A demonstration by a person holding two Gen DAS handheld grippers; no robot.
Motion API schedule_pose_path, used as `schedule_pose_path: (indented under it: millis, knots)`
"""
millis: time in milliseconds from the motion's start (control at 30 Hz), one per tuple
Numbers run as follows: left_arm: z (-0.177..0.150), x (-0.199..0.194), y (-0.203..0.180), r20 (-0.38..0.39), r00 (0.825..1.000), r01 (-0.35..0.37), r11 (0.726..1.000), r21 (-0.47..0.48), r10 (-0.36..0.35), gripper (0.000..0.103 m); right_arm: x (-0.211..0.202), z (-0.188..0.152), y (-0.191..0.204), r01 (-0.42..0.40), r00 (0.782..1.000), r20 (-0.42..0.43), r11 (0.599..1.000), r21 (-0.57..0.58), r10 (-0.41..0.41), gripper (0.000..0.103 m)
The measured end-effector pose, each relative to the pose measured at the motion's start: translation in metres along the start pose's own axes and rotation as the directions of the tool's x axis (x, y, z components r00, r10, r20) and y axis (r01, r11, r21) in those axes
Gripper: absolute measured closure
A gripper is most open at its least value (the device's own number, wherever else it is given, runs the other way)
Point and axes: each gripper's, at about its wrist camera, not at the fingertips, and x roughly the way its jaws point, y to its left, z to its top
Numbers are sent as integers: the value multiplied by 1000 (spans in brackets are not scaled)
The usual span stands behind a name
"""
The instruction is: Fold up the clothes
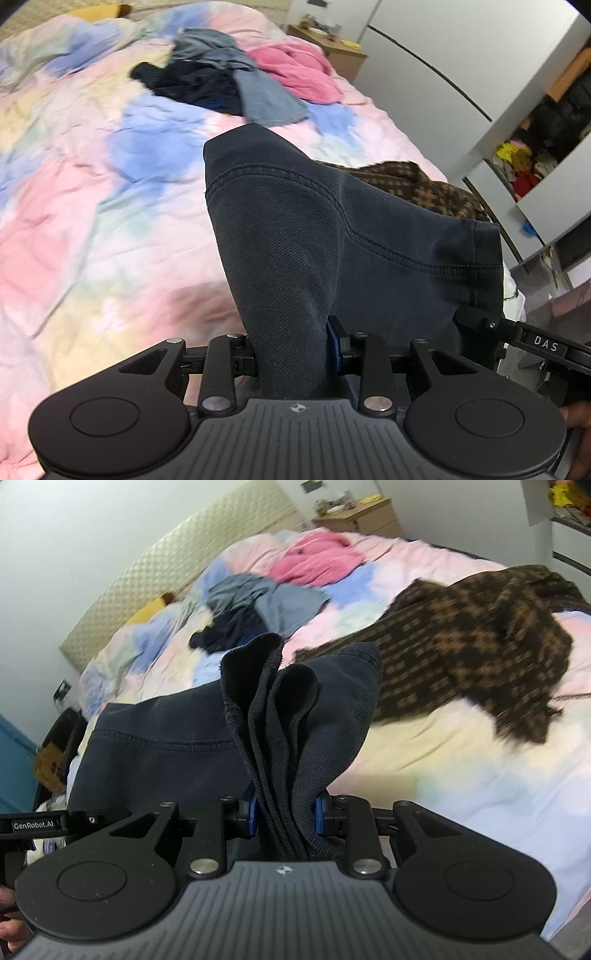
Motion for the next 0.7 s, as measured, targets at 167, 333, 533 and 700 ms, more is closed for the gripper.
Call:
schedule_pose_path:
  millis: [167,333,533,700]
  knots:
    - [21,49,-53,-36,999,15,999,45,-14,69,3,25,-66,27,999,25,998,54,-28,75]
    - [37,109,-81,-88,996,31,995,94,-22,69,15,39,-128,57,998,33,990,127,-62,75]
    - [52,190,-110,-169,985,46,987,152,-20,69,40,45,-190,106,993,28,976,188,-113,75]
    - [57,259,-120,-231,973,46,982,186,-2,69,66,37,-233,133,991,2,959,250,-137,75]
